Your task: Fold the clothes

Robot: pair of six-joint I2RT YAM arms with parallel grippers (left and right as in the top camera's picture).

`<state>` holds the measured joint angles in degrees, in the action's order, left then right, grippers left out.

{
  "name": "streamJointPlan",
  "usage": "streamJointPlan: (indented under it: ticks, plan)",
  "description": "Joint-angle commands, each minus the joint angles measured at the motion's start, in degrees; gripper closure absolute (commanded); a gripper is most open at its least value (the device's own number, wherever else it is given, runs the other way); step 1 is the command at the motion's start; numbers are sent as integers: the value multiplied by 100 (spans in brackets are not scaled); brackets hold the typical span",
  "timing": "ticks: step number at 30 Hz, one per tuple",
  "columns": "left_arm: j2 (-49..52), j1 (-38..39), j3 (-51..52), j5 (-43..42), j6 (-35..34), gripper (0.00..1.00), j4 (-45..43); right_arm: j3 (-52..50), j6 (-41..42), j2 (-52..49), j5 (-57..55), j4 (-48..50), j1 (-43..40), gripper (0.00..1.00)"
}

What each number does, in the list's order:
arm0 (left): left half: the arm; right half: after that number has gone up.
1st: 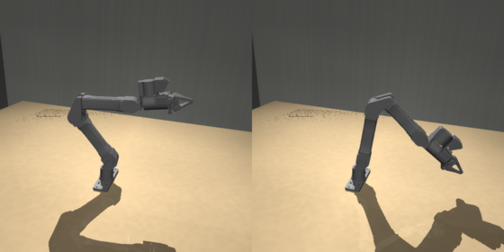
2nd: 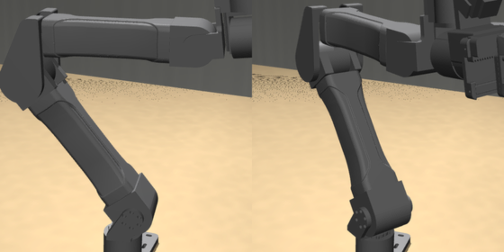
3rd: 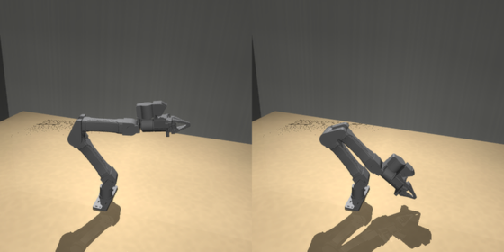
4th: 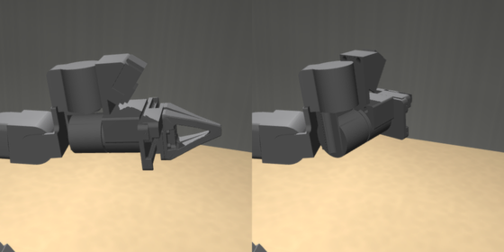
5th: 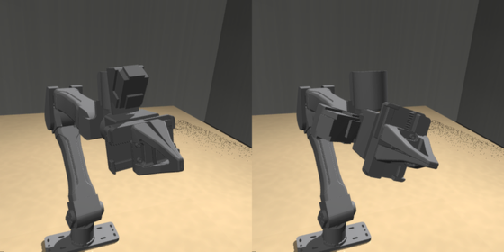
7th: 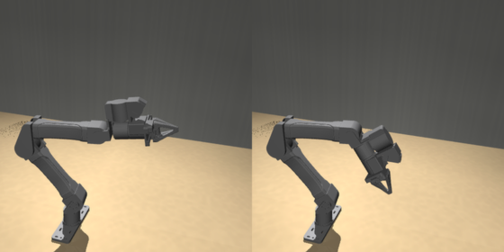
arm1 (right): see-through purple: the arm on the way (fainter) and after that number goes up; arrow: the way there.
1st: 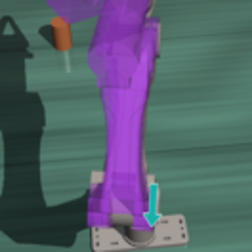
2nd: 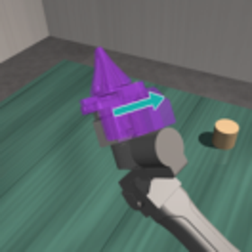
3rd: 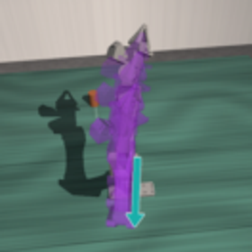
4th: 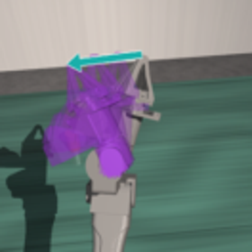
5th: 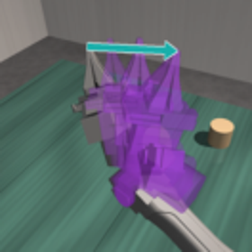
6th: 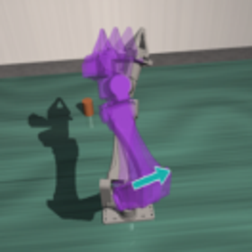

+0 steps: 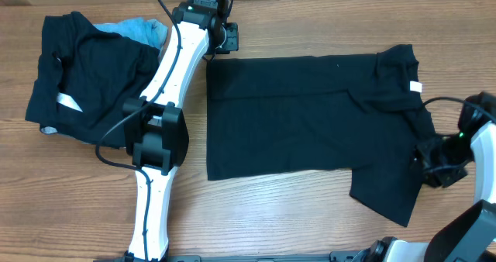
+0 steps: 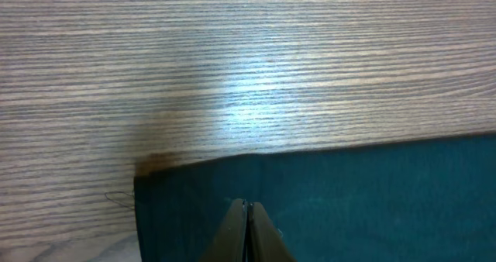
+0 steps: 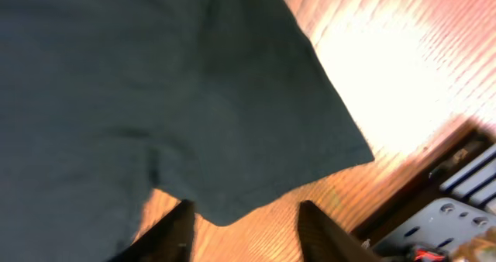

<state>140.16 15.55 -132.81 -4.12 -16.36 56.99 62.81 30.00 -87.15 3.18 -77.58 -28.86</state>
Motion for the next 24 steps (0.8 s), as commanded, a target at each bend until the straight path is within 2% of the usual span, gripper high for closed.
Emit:
streamJointPlan:
  ticks: [1, 6, 9, 10, 13, 17, 21, 24]
  plan:
    - [-31, 15, -107, -42, 79, 96, -72, -614, 157, 31, 50, 216, -15, 46]
    - [-31, 11, -107, -42, 94, 96, -138, -1058, 153, 31, -452, 732, -15, 44]
    - [-31, 13, -107, -44, 94, 96, -238, -1110, 151, 28, -863, 1080, -15, 35]
    - [-31, 13, -107, -44, 94, 95, -247, -1110, 153, 24, -1078, 1145, -15, 27]
    - [-31, 13, -107, -42, 98, 89, -245, -1110, 70, 24, -1491, 1331, -15, 16]
    - [-28, 13, -107, -42, 101, 87, -247, -1110, -201, -92, -1440, 1668, -15, 15]
    - [-28, 11, -107, -42, 103, 83, -262, -1110, -758, -435, -599, 1891, -15, 14]
    - [-28, 11, -107, -42, 116, 82, -326, -1110, -756, -787, -560, 1860, -15, 14]
